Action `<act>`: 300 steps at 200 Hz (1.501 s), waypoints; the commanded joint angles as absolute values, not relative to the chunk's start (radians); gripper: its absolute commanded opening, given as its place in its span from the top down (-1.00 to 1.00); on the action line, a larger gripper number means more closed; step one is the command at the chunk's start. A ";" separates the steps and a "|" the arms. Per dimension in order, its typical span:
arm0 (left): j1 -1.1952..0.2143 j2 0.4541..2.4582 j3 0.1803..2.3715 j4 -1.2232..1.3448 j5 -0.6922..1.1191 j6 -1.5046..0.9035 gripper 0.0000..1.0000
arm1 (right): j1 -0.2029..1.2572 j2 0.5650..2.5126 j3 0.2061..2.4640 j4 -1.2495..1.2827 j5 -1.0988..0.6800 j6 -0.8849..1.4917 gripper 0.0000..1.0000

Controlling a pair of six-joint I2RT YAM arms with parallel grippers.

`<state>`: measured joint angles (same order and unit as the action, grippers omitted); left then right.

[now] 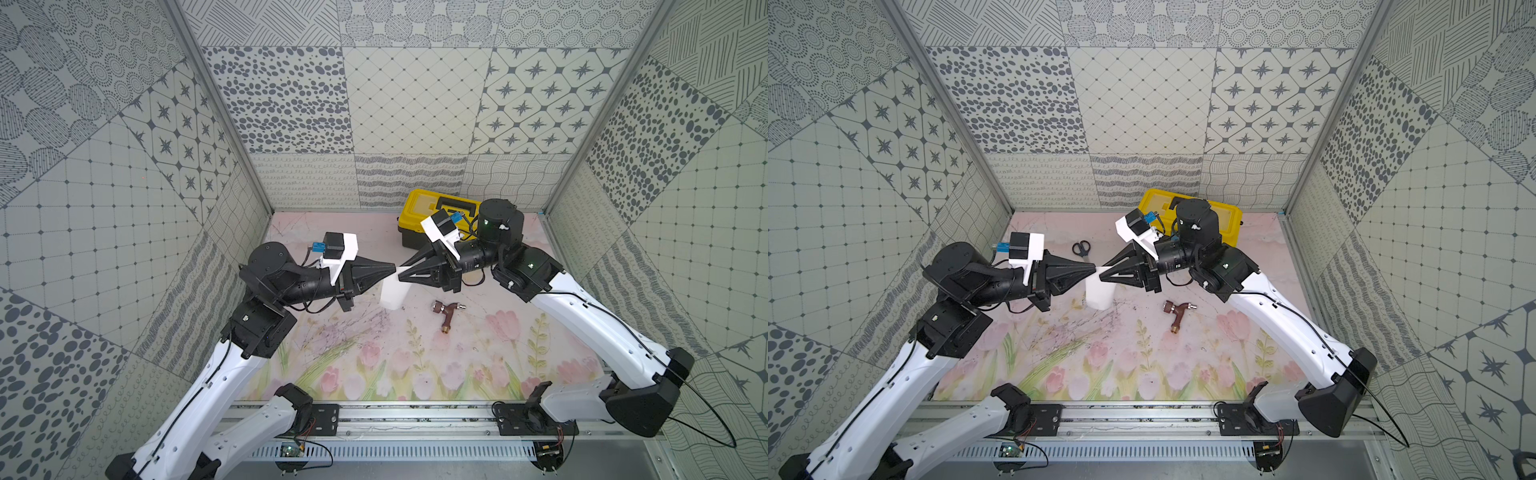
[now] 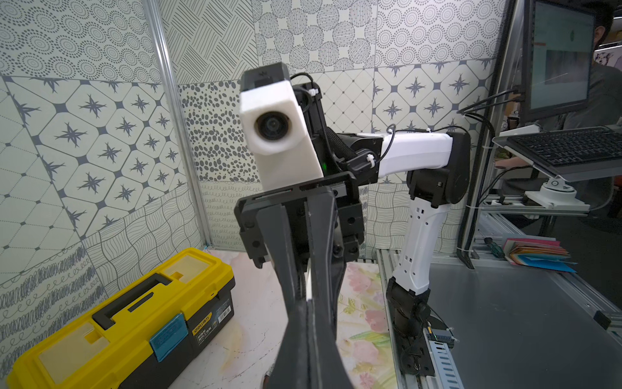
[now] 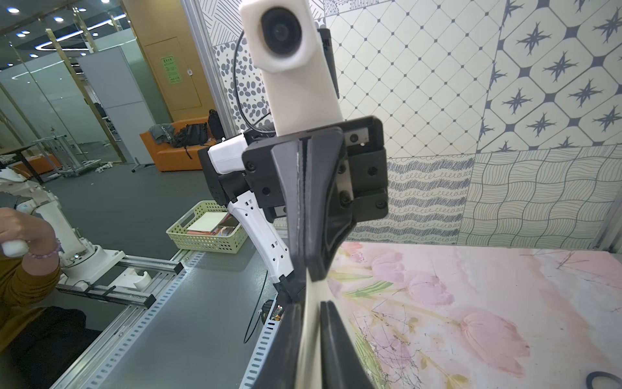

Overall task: Fold the square paper along the opposite sides
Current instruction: Smooth out the paper.

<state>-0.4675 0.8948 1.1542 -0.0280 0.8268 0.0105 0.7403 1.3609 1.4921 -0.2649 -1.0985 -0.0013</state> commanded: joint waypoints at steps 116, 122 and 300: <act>-0.468 0.870 1.170 0.066 0.750 -0.018 1.00 | 0.747 1.315 1.422 -0.176 -1.063 0.007 1.00; -0.468 0.868 1.169 0.066 0.750 -0.019 1.00 | 0.746 1.314 1.422 -0.176 -1.062 0.007 1.00; -0.468 0.853 1.180 0.061 0.724 -0.016 1.00 | 0.746 1.281 1.332 -0.080 -1.052 0.054 1.00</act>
